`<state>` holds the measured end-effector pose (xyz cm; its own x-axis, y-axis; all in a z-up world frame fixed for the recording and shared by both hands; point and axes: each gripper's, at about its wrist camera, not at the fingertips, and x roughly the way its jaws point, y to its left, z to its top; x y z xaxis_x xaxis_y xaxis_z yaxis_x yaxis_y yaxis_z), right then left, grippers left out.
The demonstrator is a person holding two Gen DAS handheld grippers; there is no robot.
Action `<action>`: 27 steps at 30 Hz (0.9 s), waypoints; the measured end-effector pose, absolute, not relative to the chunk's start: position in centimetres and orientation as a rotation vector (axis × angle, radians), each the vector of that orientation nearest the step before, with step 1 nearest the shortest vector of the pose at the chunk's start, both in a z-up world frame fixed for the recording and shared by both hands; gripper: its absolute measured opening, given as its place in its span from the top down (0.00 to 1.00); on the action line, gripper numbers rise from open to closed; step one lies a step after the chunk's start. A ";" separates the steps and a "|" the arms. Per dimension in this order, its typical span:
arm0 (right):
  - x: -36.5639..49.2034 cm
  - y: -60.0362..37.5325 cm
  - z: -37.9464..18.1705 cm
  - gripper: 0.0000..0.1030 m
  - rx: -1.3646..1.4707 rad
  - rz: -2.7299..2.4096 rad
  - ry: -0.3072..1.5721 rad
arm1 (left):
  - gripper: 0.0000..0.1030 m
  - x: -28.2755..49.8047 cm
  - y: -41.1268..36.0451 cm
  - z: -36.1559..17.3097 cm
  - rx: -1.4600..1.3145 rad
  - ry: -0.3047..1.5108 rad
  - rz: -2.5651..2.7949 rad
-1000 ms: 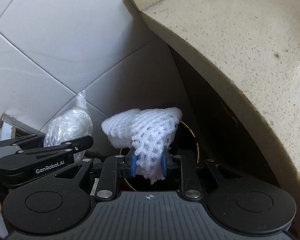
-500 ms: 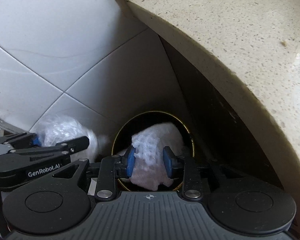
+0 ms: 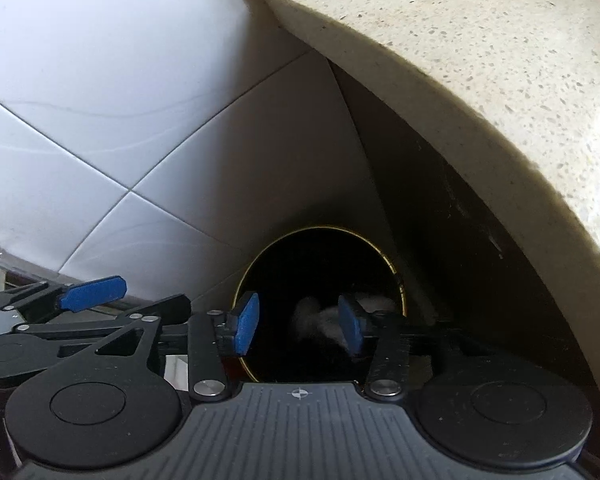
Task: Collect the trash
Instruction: 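Open the right tool over the bin while the left tool releases the plastic bag, then move both open tools up from the bin back toward the vegetable pile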
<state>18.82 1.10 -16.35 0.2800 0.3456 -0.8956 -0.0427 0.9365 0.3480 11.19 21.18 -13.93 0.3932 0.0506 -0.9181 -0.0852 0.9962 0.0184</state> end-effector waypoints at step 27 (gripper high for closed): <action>16.1 0.1 -14.8 0.40 0.244 0.198 1.200 | 0.37 10.2 20.3 -12.3 0.011 1.076 0.036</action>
<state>16.14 0.11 -14.85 0.3502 0.2794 -0.8940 -0.0222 0.9567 0.2903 10.20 20.28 -12.26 0.4747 0.0348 -0.8795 -0.0245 0.9994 0.0264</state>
